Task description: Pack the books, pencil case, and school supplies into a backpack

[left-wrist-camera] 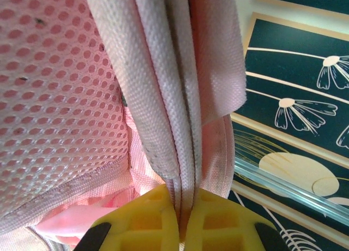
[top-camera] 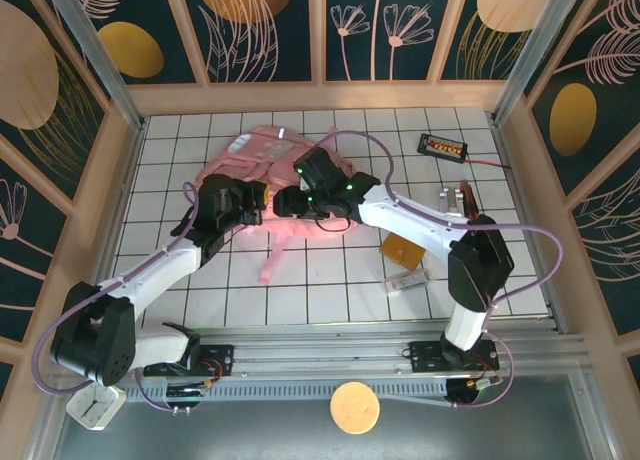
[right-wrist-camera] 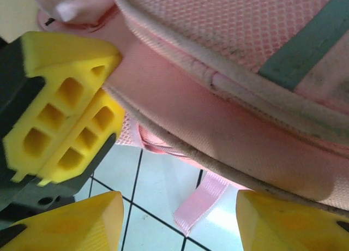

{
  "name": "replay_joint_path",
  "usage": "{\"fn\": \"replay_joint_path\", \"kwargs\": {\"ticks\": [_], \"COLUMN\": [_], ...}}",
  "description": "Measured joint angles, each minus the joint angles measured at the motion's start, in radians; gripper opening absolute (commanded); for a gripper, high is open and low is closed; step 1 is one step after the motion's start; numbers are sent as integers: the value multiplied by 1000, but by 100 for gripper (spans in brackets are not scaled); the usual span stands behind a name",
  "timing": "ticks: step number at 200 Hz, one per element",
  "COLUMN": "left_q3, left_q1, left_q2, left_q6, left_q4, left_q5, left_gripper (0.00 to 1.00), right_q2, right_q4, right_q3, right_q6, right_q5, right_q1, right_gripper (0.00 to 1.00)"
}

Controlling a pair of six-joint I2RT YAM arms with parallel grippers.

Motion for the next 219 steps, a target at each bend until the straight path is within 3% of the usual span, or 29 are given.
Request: {"fn": "replay_joint_path", "kwargs": {"ticks": [56,90,140,219], "left_q3": [14,41,72,119], "left_q1": [0,0,-13,-45], "left_q2": [11,27,42,72], "left_q6": [0,-1,-2,-7], "left_q4": [-11,-16,-28,-30], "left_q5": [-6,-7,-13,-36], "left_gripper": [0,0,0,0], "right_q2": [48,75,79,146], "right_q4": [-58,-128,-182,-225], "right_q3": [63,129,151,225], "right_q6": [21,20,31,31], "right_q5": [47,149,291,366], "right_q1": [3,30,71,77], "right_gripper": [53,52,40,35]}}
